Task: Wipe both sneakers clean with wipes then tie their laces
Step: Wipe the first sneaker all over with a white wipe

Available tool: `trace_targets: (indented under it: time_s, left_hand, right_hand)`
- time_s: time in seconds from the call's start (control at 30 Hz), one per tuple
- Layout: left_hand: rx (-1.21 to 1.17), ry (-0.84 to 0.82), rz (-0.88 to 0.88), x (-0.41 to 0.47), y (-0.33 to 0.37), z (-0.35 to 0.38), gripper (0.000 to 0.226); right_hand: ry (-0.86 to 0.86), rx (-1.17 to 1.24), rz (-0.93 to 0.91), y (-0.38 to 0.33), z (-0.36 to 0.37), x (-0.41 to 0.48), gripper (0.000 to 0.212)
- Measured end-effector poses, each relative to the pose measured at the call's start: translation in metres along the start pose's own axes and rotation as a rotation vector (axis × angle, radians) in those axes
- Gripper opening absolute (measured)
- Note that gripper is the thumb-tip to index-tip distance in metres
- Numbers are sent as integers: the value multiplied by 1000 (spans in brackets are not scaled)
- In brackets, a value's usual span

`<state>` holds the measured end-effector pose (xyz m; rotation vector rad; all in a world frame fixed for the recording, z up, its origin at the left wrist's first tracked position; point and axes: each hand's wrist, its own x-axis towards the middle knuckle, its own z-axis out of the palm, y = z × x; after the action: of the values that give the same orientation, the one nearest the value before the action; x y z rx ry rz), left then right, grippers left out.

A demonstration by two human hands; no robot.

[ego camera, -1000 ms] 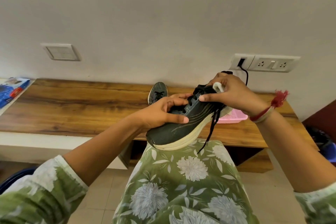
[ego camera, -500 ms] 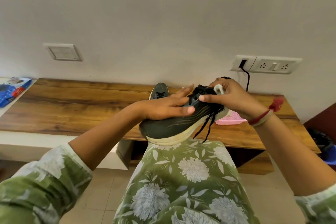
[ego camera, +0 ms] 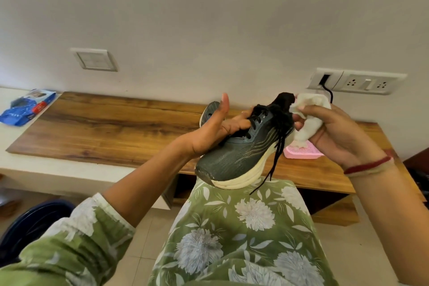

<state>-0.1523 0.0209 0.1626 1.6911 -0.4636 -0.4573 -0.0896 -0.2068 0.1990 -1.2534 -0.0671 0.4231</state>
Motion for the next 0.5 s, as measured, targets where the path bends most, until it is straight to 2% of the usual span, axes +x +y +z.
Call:
trace_targets:
  time_s: [0.07, 0.1, 0.2, 0.23, 0.33, 0.5]
  left_hand:
    - [-65, 7, 19, 1, 2, -1, 127]
    - [-100, 9, 21, 2, 2, -2, 126]
    - [-177, 12, -17, 5, 8, -3, 128]
    - [-173, 17, -31, 6, 10, -2, 126]
    - [-194, -17, -44, 7, 17, 2, 101]
    - [-184, -29, -68, 6, 12, -1, 112]
  right_hand:
    - [10, -68, -102, 6, 17, -18, 18]
    - [10, -204, -235, 11, 28, -28, 18]
    - [-26, -887, -782, 31, 50, -48, 25]
    - [-36, -1041, -868, 39, 53, -51, 31]
    - [-68, -1169, -883, 48, 57, -56, 35]
    - [-234, -1147, -840, 57, 56, -63, 32]
